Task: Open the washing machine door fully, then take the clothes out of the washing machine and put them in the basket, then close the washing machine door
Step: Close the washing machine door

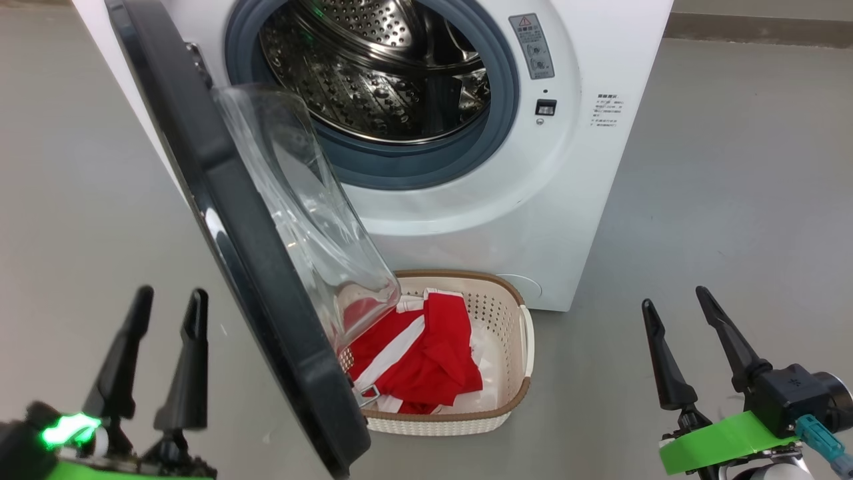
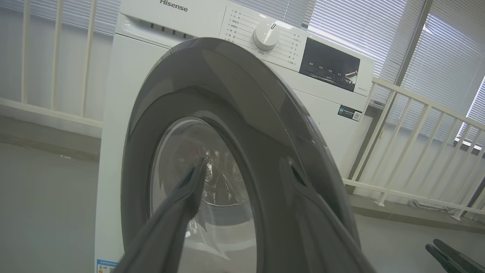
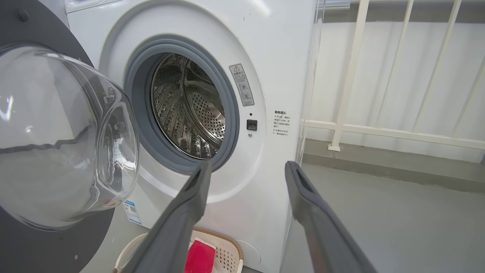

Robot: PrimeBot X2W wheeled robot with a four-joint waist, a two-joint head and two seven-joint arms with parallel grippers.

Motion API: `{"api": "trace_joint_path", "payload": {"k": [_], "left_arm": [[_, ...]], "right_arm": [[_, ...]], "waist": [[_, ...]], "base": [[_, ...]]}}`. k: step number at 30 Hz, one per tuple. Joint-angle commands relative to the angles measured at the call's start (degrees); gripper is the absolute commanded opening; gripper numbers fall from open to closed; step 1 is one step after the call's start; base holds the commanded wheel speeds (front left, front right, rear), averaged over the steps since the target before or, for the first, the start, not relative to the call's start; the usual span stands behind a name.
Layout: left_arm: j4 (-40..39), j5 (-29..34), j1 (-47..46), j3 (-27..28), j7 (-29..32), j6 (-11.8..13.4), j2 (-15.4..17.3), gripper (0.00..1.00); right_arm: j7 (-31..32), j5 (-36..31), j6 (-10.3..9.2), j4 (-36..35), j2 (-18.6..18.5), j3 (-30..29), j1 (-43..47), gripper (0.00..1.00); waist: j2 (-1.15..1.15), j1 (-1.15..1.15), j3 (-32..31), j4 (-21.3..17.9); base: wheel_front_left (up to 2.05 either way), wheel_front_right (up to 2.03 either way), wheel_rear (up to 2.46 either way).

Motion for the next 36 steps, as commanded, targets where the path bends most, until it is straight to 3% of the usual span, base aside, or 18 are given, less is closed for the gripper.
{"api": "trace_joint_path", "payload": {"k": [1,16,36], "left_arm": [[-1.3,1.4,0.5,1.4,-1.2,-0.5,1.5,1.00],[-0.5,8.6,7.8,-1.5,-6.7,-1.0,4.0,1.00],[0.2,13.8,8.8,-1.2,-7.5,-0.9,-0.1,1.00]], "right_arm": [[-0.4,-0.9,0.28,-1.8,-0.3,0.8,-0.5,1.00],[-0.4,-0.4,0.28,-3.6,-0.3,0.2,1.4,1.00],[-0.4,0.8,0.28,-7.5,-0.3,0.8,6.5,1.00]], "waist": [[0.00,0.00,-0.2,0.0],[0.00,0.00,-1.1,0.6],[0.00,0.00,-0.6,-0.3]], "base": [[0.00,0.00,0.00],[0.00,0.00,0.00],[0.00,0.00,0.00]]}}
